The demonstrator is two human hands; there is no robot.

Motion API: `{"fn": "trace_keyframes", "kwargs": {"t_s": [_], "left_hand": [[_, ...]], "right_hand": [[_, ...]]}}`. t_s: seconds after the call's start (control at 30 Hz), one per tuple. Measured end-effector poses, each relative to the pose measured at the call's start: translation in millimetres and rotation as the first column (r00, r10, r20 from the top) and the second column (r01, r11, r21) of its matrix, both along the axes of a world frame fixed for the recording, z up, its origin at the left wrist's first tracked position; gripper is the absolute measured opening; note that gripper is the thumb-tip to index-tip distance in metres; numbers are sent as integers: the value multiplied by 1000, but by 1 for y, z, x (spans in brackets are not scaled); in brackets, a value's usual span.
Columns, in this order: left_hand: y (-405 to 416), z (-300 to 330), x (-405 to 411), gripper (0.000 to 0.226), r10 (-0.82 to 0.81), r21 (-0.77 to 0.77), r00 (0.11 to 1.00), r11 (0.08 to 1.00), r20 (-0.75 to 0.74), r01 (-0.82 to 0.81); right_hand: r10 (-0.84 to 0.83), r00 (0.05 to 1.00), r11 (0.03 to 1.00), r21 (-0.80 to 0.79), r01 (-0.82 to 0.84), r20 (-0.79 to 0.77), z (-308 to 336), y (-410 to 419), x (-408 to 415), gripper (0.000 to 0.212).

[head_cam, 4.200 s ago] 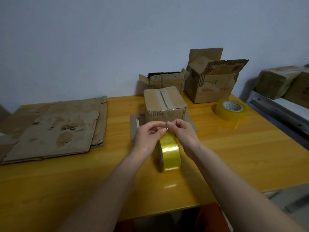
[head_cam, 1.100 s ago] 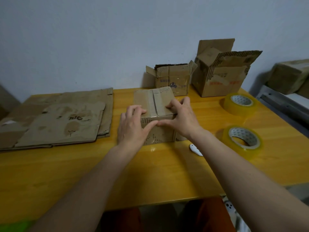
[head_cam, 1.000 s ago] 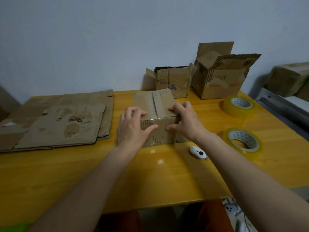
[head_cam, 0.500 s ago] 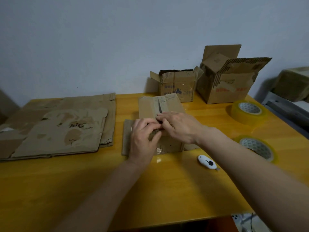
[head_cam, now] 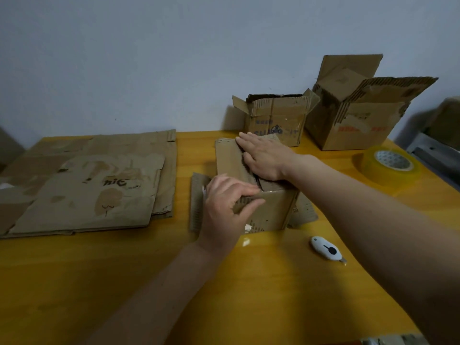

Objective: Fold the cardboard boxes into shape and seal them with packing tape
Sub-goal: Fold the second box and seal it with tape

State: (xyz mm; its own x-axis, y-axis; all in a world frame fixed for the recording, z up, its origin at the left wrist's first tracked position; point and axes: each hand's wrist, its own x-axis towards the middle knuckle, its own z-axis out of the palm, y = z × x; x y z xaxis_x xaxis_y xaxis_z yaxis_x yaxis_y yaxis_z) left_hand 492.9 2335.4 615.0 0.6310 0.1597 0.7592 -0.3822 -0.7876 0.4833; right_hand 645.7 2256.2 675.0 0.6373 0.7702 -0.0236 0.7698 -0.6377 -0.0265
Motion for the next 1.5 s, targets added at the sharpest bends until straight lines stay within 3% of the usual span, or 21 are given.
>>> {"fn": "trace_keyframes", "kwargs": {"t_s": [0.1, 0.2, 0.4, 0.5, 0.57, 0.67, 0.77, 0.83, 0.97, 1.1, 1.2, 1.23, 1.33, 1.43, 1.5], "left_hand": [[-3, -5, 7, 27, 105, 59, 994, 993, 18, -106], [-6, -12, 10, 30, 145, 93, 987, 984, 67, -151], [-2, -15, 9, 32, 145, 180, 989, 973, 25, -147], [0, -8, 6, 47, 161, 282, 986, 948, -32, -146], [-1, -4, 5, 59, 220, 346, 973, 920, -74, -182], [-15, 0, 1, 62, 308, 408, 948, 878, -82, -250], [-43, -6, 0, 46, 142, 405, 989, 903, 32, -143], [-68, -11, 1, 39, -19, 401, 1000, 916, -10, 21], [-110, -21, 7, 34, -141, 278, 944, 933, -298, 227], [-133, -40, 14, 44, -1, 292, 798, 930, -603, 222], [-140, -45, 14, 55, 61, 251, 704, 953, -707, 169], [-142, -45, 15, 58, 54, 220, 690, 963, -721, 155], [-144, -37, 15, 64, -7, 97, 670, 988, -743, 117], [-145, -23, 17, 69, -74, -18, 704, 996, -706, 86], [-143, -9, 20, 70, -193, -231, 701, 972, -687, 41]], "right_hand": [[-37, 999, 991, 131, 42, -36, 2, 9, 16, 43], [-113, 991, 986, 117, 121, -73, 3, 16, 30, 33], [-129, 986, 986, 91, 138, -104, 6, 23, 33, 57], [-88, 992, 954, 279, 110, -90, 12, -3, 24, 53], [-115, 991, 871, 473, 133, -66, 15, -33, 14, 51], [-205, 973, 795, 563, 226, -102, 13, -90, -4, 47], [-297, 942, 797, 503, 334, -155, 2, -145, -20, 43], [-362, 906, 774, 470, 424, -220, -6, -178, -29, 42], [-464, 827, 725, 401, 561, -317, -22, -235, -48, 43], [-447, 805, 799, 230, 555, -391, -33, -276, -68, 58], [-498, 846, 867, -139, 479, -188, -46, -290, -77, 69], [-489, 864, 866, -187, 464, -117, -50, -292, -78, 65], [-426, 901, 905, -57, 422, -83, -56, -294, -78, 51], [-355, 897, 899, 166, 405, -263, -48, -285, -82, 62], [-300, 891, 877, 268, 399, -342, -39, -276, -87, 64]]}}
